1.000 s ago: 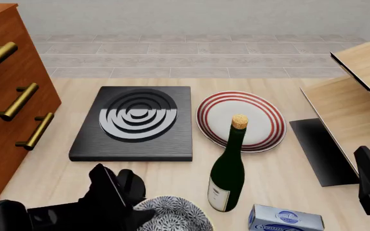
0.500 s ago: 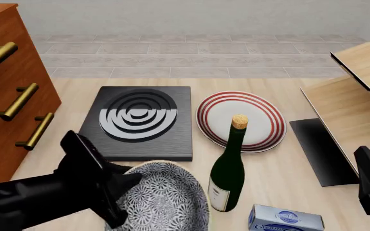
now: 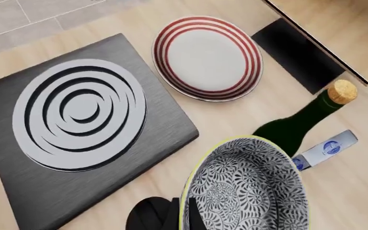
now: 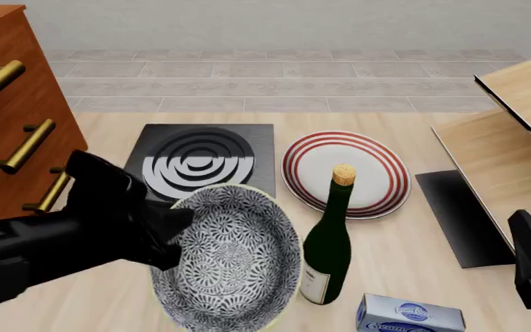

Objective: Put the bowl on the stove.

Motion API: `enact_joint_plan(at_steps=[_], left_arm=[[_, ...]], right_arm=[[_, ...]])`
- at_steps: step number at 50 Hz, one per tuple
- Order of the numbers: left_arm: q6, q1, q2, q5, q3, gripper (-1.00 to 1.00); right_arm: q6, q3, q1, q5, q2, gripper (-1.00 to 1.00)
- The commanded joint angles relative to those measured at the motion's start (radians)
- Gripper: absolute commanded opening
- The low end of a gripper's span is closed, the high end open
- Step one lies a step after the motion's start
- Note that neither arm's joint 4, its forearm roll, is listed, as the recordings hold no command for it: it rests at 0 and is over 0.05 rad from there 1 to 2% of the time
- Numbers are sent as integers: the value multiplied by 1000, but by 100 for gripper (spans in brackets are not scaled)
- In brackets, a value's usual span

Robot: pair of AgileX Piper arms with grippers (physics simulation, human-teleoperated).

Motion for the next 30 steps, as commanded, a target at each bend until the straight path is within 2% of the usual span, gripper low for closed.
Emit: enact_joint_plan(at_steps=[1, 6, 11, 15, 16, 20, 21, 26, 30], left_arm=[[-70, 16, -28, 40, -50, -100], [-82, 7, -63, 74, -72, -100], [-128, 19, -79, 104, -111, -100], [-164, 50, -74, 94, -125, -100], [-198, 57, -70, 94, -133, -100], [-210, 81, -63, 89, -146, -100], [-216, 111, -54, 84, -154, -100], [-232, 117, -49, 78, -159, -100], [-261, 158, -26, 70, -168, -100]], right_arm=[[0, 0, 0, 0, 0, 100], [0, 0, 0, 0, 0, 100], [0, 0, 0, 0, 0, 100], [0, 0, 0, 0, 0, 100], [0, 0, 0, 0, 0, 100], [0, 0, 0, 0, 0, 100], [0, 0, 0, 0, 0, 100], [0, 0, 0, 0, 0, 100], [0, 0, 0, 0, 0, 100]])
